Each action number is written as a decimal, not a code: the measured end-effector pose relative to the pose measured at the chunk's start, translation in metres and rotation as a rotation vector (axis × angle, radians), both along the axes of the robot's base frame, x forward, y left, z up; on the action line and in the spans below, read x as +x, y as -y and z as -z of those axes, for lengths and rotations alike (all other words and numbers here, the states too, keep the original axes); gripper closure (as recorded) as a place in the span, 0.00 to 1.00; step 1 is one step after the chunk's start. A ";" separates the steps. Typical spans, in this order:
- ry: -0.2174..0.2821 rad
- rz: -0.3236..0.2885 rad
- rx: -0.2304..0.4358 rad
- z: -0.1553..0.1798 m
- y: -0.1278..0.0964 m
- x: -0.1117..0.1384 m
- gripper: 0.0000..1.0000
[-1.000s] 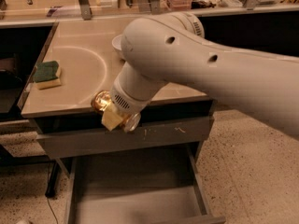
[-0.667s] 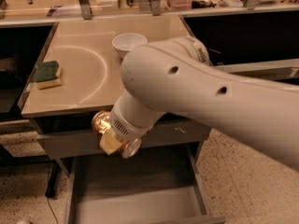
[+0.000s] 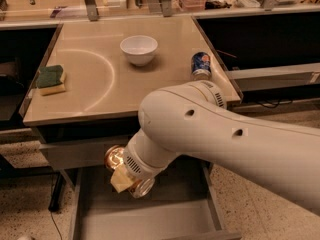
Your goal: Place orange can into middle drawer
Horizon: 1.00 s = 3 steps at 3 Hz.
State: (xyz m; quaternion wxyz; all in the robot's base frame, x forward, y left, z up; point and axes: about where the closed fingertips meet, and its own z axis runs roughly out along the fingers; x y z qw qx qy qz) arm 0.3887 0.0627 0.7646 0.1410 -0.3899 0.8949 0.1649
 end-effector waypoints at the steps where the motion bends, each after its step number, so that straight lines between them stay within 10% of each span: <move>1: 0.000 0.000 0.000 0.000 0.000 0.000 1.00; 2: -0.013 0.008 0.006 0.007 -0.001 -0.002 1.00; 3: -0.140 0.083 0.061 0.082 -0.004 -0.015 1.00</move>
Offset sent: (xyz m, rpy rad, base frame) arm -0.0499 0.0150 -0.1675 0.1575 0.3268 -0.1976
